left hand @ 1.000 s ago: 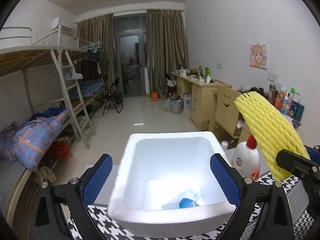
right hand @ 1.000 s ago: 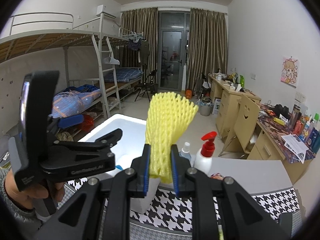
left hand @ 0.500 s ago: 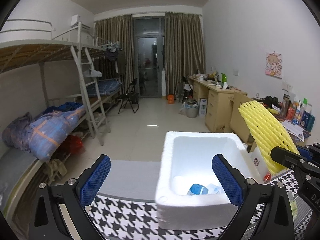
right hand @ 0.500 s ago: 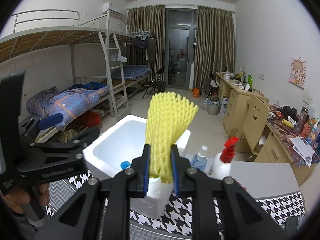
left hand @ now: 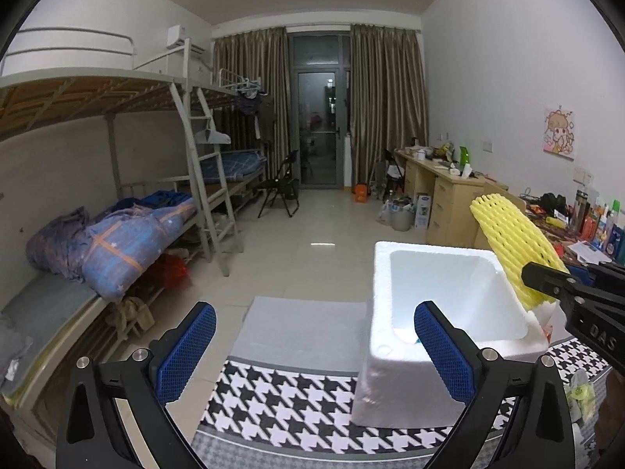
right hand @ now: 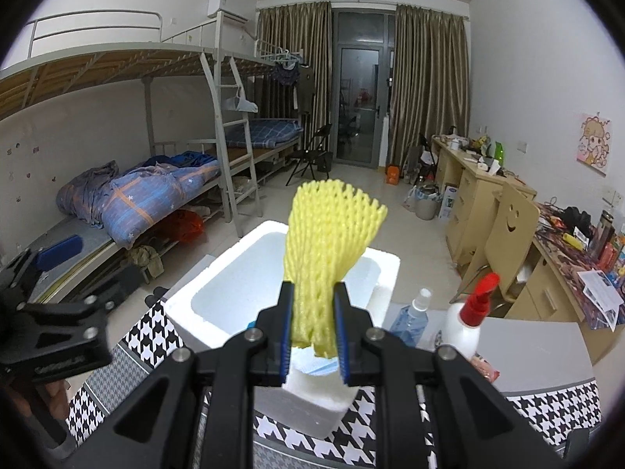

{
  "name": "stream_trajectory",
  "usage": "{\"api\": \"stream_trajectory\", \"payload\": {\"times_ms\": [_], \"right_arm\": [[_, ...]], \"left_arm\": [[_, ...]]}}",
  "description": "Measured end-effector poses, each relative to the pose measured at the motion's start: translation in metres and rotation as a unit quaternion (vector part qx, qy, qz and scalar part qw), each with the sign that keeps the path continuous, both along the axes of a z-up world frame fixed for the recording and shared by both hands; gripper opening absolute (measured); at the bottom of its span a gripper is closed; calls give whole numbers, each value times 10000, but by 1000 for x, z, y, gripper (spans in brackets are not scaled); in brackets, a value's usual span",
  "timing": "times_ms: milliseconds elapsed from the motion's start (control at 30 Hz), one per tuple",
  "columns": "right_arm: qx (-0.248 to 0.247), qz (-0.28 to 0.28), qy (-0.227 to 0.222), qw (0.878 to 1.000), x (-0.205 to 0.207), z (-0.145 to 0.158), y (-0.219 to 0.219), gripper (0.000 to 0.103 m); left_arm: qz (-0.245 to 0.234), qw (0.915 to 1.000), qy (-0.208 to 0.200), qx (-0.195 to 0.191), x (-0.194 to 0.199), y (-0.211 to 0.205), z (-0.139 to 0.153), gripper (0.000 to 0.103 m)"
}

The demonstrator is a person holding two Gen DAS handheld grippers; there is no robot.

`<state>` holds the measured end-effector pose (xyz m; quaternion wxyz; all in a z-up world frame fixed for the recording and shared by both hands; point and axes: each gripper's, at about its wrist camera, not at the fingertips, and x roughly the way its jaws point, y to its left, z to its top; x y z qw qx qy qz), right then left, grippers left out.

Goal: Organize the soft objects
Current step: 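Lower the yellow foam net into the white box and open the right tool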

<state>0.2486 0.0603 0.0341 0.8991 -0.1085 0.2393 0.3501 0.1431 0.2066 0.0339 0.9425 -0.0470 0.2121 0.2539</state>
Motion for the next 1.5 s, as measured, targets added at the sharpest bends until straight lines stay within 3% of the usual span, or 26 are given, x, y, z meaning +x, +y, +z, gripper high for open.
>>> {"api": "stream_trajectory", "payload": {"times_ms": [367, 900, 1067, 1233, 1500], "right_arm": [[-117, 51, 133, 9998, 8, -7, 17, 23], [-248, -42, 731, 9970, 38, -26, 35, 26], [-130, 2, 991, 9950, 43, -27, 34, 65], [-182, 8, 976, 9951, 40, -28, 34, 75], [-24, -15, 863, 9963, 36, -21, 26, 78]], "left_arm": [[136, 9998, -3, -132, -23, 10, -9, 102], [-6, 9996, -157, -222, -40, 2, -13, 102], [-44, 9994, -183, -283, -42, -2, -15, 102], [-88, 9993, -158, -332, -42, -3, -19, 102], [-70, 9992, -150, -362, -42, -4, -21, 102]]}}
